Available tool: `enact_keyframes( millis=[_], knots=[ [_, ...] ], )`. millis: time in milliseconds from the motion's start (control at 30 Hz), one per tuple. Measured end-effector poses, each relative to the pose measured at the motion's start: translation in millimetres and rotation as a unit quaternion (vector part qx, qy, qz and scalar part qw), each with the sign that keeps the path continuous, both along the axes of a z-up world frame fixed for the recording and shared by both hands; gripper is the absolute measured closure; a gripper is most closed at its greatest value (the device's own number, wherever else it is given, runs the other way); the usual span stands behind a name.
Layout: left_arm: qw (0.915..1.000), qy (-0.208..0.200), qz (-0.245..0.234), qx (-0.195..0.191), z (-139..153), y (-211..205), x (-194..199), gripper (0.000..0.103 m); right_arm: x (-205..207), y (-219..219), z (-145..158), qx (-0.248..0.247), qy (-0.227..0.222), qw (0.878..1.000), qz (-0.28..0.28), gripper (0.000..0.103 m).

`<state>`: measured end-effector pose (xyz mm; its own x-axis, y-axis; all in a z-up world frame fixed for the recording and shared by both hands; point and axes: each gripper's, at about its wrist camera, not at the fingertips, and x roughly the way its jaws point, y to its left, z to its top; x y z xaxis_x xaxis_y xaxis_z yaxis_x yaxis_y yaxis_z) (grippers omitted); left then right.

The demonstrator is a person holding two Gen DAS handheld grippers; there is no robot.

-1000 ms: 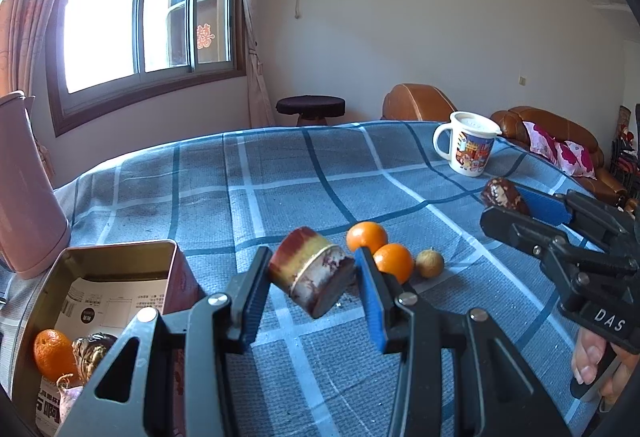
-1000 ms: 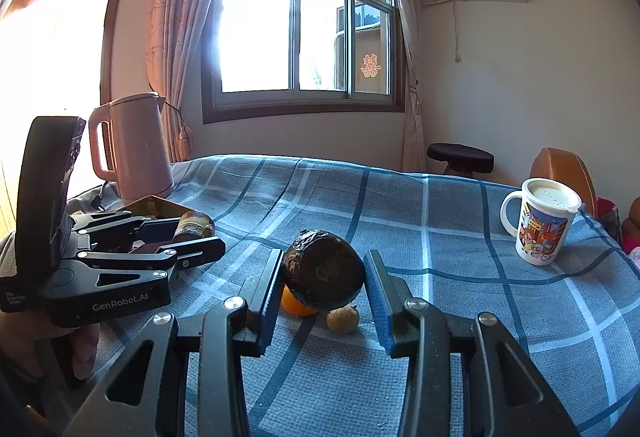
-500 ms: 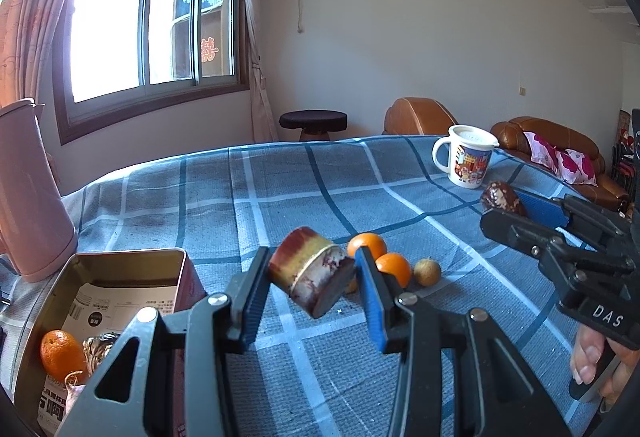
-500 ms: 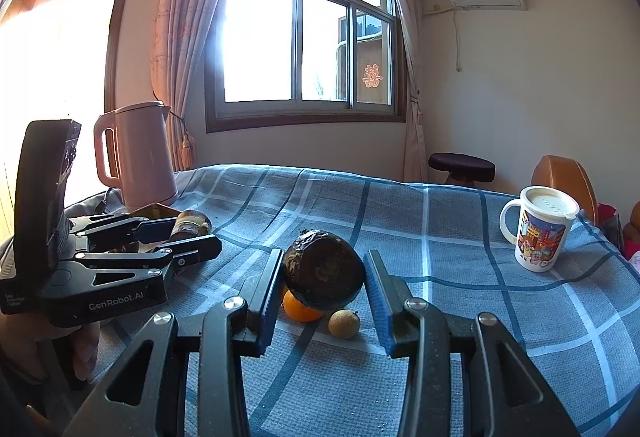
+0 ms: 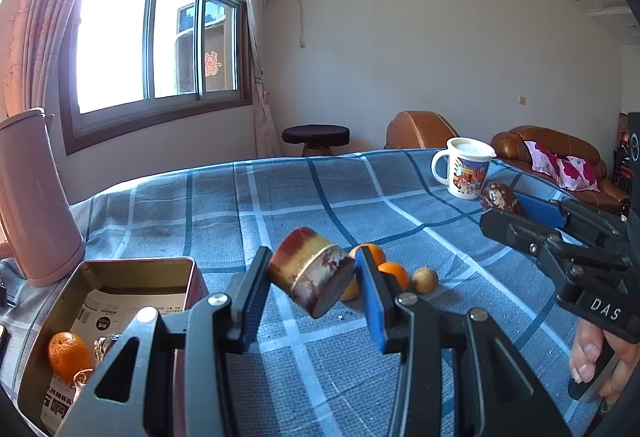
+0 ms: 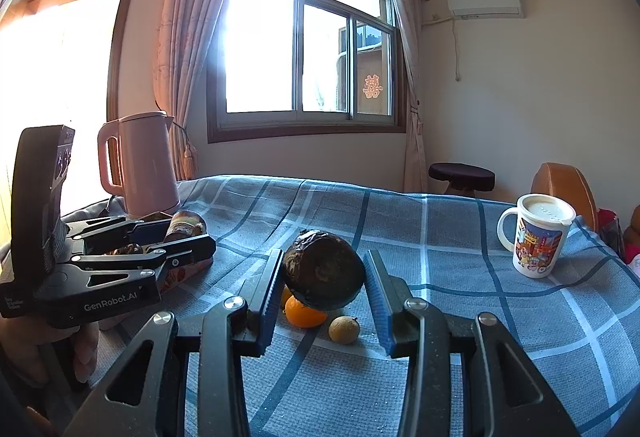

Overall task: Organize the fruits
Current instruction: 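Lift the jar and the dark brown fruit with both grippers off the table, then carry the jar and the dark brown fruit with both grippers over the tin box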

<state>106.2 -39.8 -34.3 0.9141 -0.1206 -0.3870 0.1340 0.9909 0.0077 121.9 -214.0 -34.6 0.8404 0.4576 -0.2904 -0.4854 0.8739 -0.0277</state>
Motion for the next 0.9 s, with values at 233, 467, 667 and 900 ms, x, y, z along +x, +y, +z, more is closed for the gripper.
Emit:
enact_keyframes(
  millis=[233,467,667,900],
  knots=[
    [0.9998,-0.018,0.007,0.003,3,1,-8,0.059,-3,-1,0,0.002,-0.009,1.0,0.0,0.061],
    [0.9994,-0.032,0.012,0.009,5,-1,-14,0.059,-4,0,1,-0.002,-0.013,1.0,0.002,0.061],
    [0.9993,-0.033,0.012,0.01,5,-1,-17,0.059,-6,1,1,-0.004,-0.017,1.0,0.002,0.061],
    [0.9993,-0.033,0.009,0.014,6,0,-22,0.059,-10,9,2,-0.011,-0.019,1.0,0.01,0.061]
  ],
)
